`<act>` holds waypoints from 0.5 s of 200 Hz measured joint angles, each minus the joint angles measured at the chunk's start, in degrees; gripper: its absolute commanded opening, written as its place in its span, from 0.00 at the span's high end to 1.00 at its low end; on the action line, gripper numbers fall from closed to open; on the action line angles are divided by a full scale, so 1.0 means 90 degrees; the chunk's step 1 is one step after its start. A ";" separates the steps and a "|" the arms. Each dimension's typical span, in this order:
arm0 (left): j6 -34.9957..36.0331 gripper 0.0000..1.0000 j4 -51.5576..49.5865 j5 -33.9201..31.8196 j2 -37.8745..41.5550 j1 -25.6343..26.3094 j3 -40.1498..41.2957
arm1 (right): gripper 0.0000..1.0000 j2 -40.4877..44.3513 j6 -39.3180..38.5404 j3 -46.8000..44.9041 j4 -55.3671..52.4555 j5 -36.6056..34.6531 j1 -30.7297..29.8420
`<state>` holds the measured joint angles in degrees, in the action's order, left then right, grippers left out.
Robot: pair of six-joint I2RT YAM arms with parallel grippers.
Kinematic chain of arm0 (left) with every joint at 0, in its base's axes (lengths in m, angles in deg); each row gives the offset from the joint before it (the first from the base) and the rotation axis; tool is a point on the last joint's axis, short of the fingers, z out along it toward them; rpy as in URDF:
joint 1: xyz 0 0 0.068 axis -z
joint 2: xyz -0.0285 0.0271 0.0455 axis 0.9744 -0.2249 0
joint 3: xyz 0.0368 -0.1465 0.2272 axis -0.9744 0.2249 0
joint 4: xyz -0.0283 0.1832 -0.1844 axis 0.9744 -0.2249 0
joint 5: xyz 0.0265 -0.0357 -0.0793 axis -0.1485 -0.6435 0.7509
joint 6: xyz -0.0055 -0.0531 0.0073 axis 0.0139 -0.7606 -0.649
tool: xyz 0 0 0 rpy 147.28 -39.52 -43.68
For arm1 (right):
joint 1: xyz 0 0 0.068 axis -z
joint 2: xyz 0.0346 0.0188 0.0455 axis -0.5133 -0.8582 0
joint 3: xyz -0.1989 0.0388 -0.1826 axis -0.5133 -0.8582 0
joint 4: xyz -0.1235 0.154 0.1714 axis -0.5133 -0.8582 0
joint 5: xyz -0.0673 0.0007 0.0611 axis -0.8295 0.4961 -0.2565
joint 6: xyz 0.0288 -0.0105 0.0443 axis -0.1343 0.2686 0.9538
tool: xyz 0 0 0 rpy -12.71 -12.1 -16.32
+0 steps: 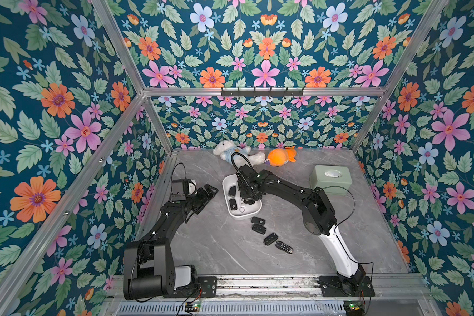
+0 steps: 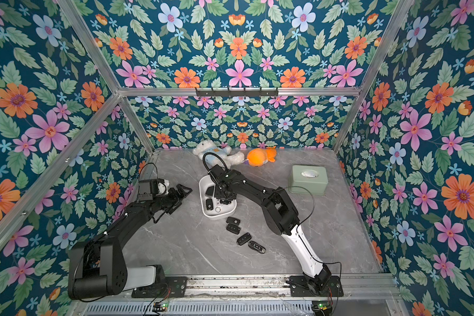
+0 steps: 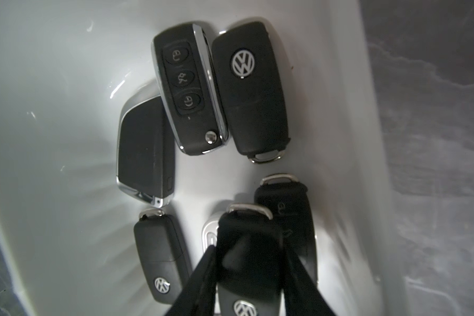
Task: Place the car key into the storage box
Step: Place the car key in the storage box.
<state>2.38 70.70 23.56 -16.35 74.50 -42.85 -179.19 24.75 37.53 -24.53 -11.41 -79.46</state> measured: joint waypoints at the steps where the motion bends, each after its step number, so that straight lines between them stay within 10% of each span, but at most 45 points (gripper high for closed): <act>1: 0.0000 0.01 0.0000 0.0000 0.0000 -0.0002 0.0000 | 0.64 -0.0007 0.0000 0.0010 -0.0002 0.0005 0.0000; 100: 0.0000 0.01 0.0000 0.0017 0.0044 -0.0092 0.0056 | 0.48 -0.0165 -0.0121 0.0376 -0.0233 0.0056 -0.0002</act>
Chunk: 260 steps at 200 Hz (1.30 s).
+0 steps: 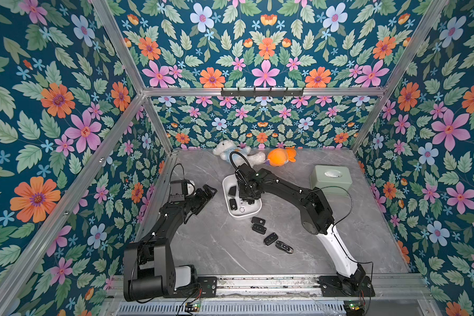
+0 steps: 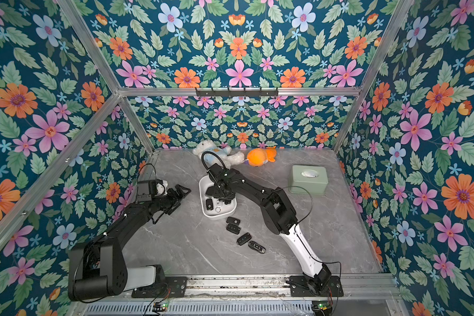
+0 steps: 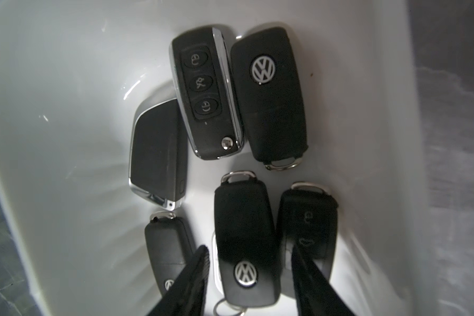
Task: Place the car key into the storage box
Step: Place the car key in the storage box, then pick up the car key from the center of the board.
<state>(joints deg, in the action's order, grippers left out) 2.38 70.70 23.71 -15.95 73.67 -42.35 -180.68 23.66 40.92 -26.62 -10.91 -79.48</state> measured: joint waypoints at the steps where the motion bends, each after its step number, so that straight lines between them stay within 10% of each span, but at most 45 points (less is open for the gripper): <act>1: 0.0000 0.01 0.0000 0.0000 0.0000 0.0000 0.0000 | 0.48 0.0002 0.0000 0.0000 0.0000 0.0000 0.0000; 73: 0.0119 0.01 -0.0002 0.0272 -0.0015 0.0032 -0.0172 | 0.49 0.1056 0.0148 -0.0692 0.0291 -0.0274 0.0000; 260: 0.1015 0.01 -0.0627 -0.0379 -0.0551 0.2443 -0.1540 | 0.48 0.6254 0.2458 -0.8245 0.1923 -0.0437 -0.0063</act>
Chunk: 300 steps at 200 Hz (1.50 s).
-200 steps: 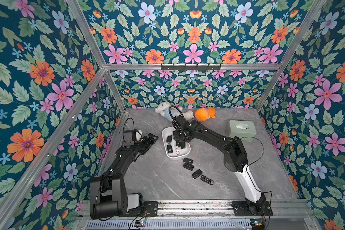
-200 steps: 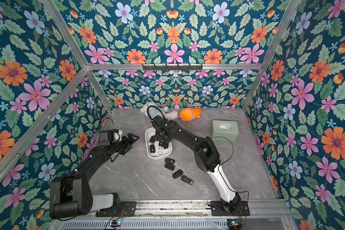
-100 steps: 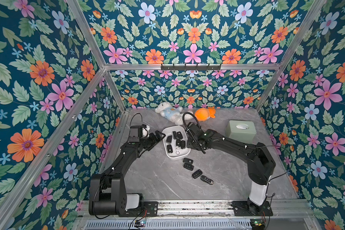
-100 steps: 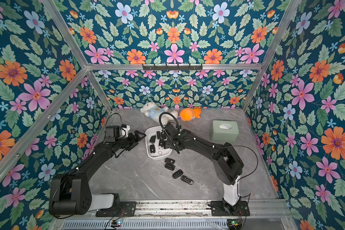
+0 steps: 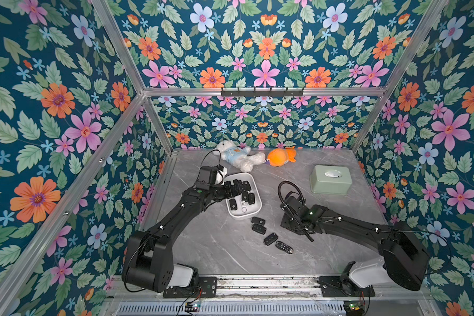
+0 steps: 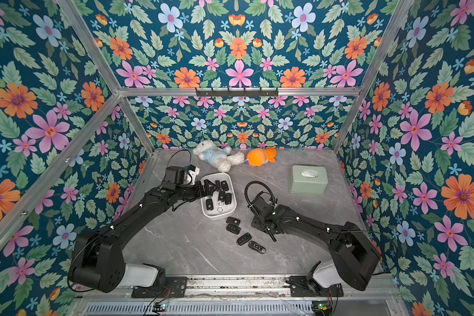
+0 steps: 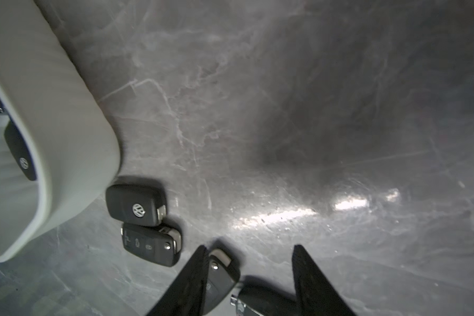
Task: Place the car key into the storage box
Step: Pick up the car key from the center of the board.
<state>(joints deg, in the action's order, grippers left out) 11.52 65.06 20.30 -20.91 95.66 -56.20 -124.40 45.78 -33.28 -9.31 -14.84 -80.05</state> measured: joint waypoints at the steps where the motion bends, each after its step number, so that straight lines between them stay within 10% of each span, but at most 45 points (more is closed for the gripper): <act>1: 0.0002 0.01 -0.0002 -0.0002 -0.0005 0.0005 -0.0002 | 0.48 0.0015 0.0007 -0.0019 0.0005 0.0010 -0.0002; 117: 0.0143 0.01 -0.0172 -0.0119 -0.0170 0.0097 -0.0022 | 0.44 0.0440 0.0855 -0.1406 0.1537 0.0780 -0.0512; 300: 0.0306 0.01 -0.0279 -0.0393 -0.0068 0.0097 -0.0066 | 0.47 -0.0789 0.1018 -0.0102 0.0270 0.0602 -0.1440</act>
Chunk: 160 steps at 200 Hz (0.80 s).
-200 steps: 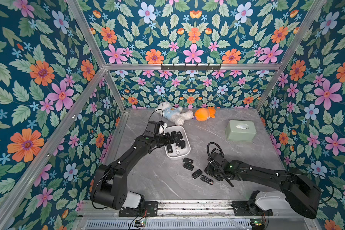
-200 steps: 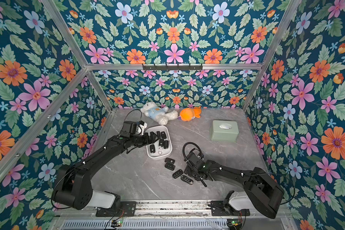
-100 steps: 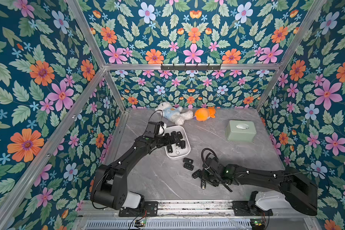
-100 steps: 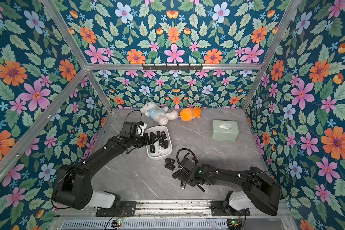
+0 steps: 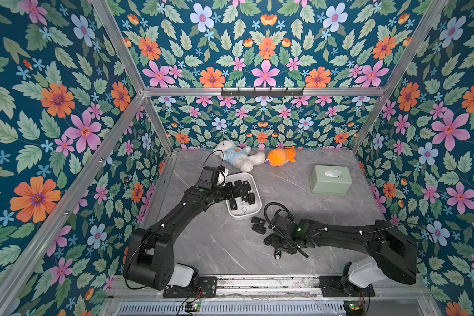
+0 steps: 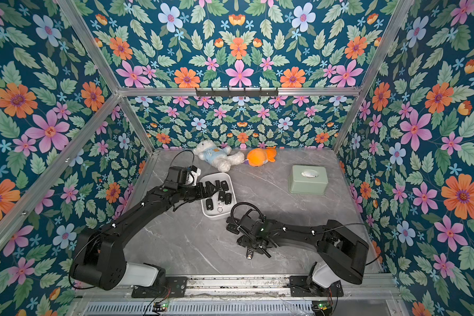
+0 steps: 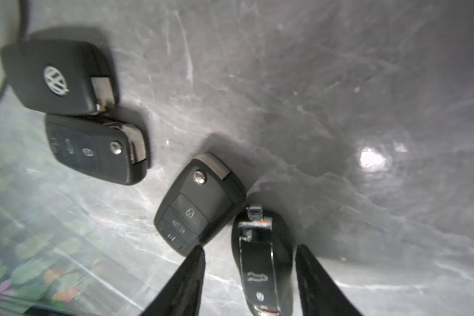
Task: Place the car key into the storage box
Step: Pick up the car key from the center of the board.
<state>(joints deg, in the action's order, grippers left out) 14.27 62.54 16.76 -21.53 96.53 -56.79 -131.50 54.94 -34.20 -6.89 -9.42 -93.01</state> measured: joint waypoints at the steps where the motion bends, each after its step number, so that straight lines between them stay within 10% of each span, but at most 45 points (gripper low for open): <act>1: 0.0000 0.01 0.0000 -0.0002 0.0002 0.0000 0.0000 | 0.47 -0.0010 -0.0002 0.0010 -0.0010 0.0000 -0.0002; 160: 0.0000 0.01 -0.0075 -0.0423 0.0238 -0.0007 0.0097 | 0.61 -0.1117 -0.0296 0.0988 -0.1265 -0.0301 -0.0245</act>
<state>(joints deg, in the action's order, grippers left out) 14.27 61.87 12.96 -19.38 96.47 -55.92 -141.55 52.27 -25.31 -18.28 -12.13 -95.22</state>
